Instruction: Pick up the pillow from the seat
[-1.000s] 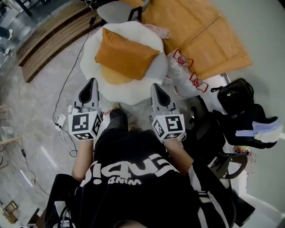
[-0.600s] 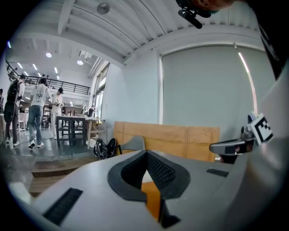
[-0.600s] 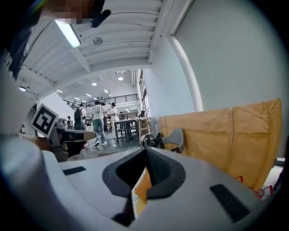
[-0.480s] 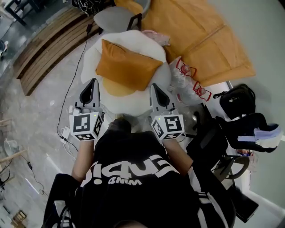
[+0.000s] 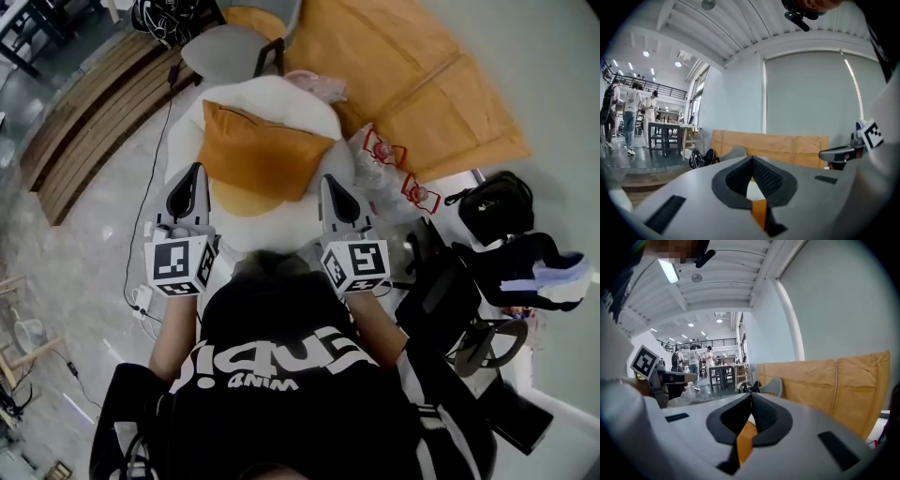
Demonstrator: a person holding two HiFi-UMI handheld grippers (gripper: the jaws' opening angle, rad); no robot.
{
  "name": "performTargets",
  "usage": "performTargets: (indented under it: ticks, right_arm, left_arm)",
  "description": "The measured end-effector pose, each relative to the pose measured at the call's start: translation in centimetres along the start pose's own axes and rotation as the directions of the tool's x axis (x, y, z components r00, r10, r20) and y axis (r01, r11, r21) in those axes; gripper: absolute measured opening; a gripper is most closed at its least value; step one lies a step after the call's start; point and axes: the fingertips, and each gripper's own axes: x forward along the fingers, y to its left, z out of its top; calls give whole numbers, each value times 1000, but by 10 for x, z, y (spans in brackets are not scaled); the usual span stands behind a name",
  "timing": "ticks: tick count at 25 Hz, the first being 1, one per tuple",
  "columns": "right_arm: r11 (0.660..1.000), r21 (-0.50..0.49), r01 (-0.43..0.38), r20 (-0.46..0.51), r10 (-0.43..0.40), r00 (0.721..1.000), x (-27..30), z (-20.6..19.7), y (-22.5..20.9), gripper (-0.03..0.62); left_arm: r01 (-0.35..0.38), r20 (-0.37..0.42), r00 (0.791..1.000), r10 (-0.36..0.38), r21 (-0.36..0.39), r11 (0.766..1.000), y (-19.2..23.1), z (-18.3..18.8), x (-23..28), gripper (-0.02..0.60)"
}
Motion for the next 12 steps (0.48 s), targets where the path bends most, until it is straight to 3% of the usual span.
performTargets:
  ticks: [12]
  right_arm:
    - [1000, 4, -10, 9, 10, 1000, 18, 5, -17, 21]
  left_arm:
    - [-14, -19, 1000, 14, 6, 1000, -5, -1, 18, 9]
